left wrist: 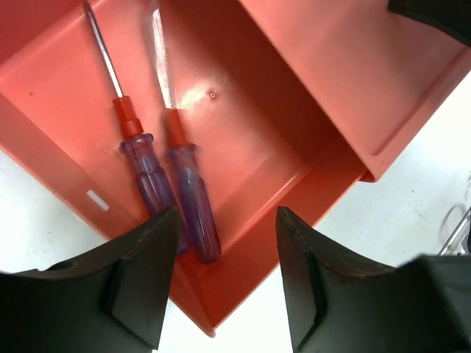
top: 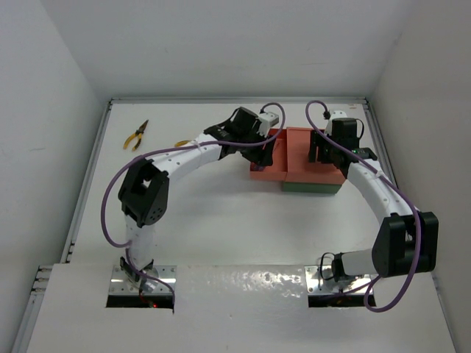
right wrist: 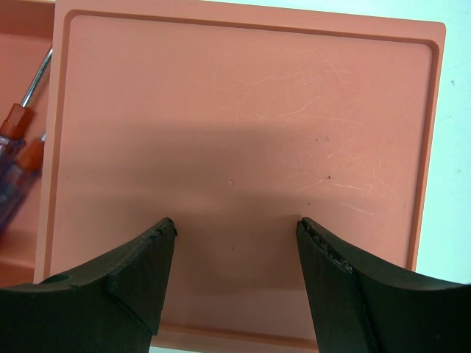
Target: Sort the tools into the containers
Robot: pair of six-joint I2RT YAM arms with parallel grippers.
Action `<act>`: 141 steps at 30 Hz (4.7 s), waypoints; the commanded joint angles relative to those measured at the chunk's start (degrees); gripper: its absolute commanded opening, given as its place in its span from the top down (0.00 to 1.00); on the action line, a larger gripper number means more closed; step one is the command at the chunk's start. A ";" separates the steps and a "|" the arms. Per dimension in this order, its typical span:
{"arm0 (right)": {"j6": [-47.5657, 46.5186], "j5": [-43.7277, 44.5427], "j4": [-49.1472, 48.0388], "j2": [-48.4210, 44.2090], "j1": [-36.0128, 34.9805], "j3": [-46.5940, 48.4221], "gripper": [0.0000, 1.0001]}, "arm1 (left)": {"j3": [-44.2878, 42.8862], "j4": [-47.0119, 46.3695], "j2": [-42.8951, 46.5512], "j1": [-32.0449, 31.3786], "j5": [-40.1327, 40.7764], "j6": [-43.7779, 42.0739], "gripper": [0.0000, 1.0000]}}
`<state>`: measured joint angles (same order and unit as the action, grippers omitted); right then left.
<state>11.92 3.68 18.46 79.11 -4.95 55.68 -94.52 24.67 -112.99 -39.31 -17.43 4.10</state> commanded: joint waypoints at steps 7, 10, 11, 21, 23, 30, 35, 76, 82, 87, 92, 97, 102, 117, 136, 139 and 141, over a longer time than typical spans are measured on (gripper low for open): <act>1.79 -2.72 9.49 3.77 0.29 -2.95 0.33 | -13.21 0.03 -0.65 -0.50 0.29 -0.85 0.45; 1.70 -2.63 9.67 3.68 0.29 -2.60 0.33 | -18.92 3.44 -0.74 -0.33 1.43 -2.33 0.45; 1.61 -2.72 9.75 3.68 0.29 -2.59 0.33 | -20.51 4.68 -0.65 -0.07 1.87 -3.04 0.44; 1.44 -3.07 8.26 3.07 0.38 -4.35 0.33 | -6.84 14.97 12.69 20.76 3.88 -23.48 0.17; 1.44 -3.15 8.17 3.51 0.38 -4.44 0.34 | 3.39 14.63 15.42 21.46 11.43 -34.22 0.17; 2.32 -3.42 5.98 4.12 0.56 -6.11 0.34 | 21.92 9.78 21.06 25.42 13.91 -44.35 0.12; 2.23 -3.42 5.97 4.47 0.64 -6.37 0.34 | 26.56 8.82 17.81 26.92 19.26 -50.14 0.15; 3.98 -4.74 3.16 5.18 2.05 -10.50 0.34 | 10.15 13.64 19.89 29.16 -11.17 -34.02 1.00; 4.69 -3.95 2.99 5.44 2.05 -9.89 0.35 | 1.63 3.30 15.00 16.22 -11.91 -7.21 1.00; 6.18 -2.28 3.51 5.26 2.05 -9.80 0.36 | 0.92 -5.50 9.55 6.02 -6.14 -2.42 1.00; 6.62 -1.57 3.87 4.91 2.05 -9.36 0.36 | -0.84 -9.19 3.67 3.28 -3.84 -1.20 1.00; 6.97 -1.92 3.52 4.83 1.96 -9.62 0.36 | 0.12 -10.16 0.76 3.19 -1.72 0.64 1.00; 6.97 -1.84 3.43 4.74 2.05 -9.89 0.35 | -1.71 -6.74 -1.18 2.13 -6.56 -1.90 0.70; 6.36 -1.49 3.60 4.91 2.14 -9.71 0.35 | -21.85 0.48 0.84 3.18 -0.69 -3.40 0.30; 6.71 -3.42 1.67 6.32 4.42 -12.26 0.36 | -2.42 -4.37 -7.15 11.10 10.32 -3.83 1.00; 6.53 -3.42 1.49 6.49 4.42 -12.18 0.36 | -1.46 -3.57 -7.68 8.03 8.74 -5.32 1.00; 6.36 -3.51 1.49 6.58 4.42 -12.17 0.36 | -0.67 -3.57 -7.60 5.83 7.59 -4.98 1.00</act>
<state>16.49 -0.01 1.45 79.85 -1.21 48.93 -95.53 22.98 -121.75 -30.74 -7.01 0.30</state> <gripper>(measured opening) 0.642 0.002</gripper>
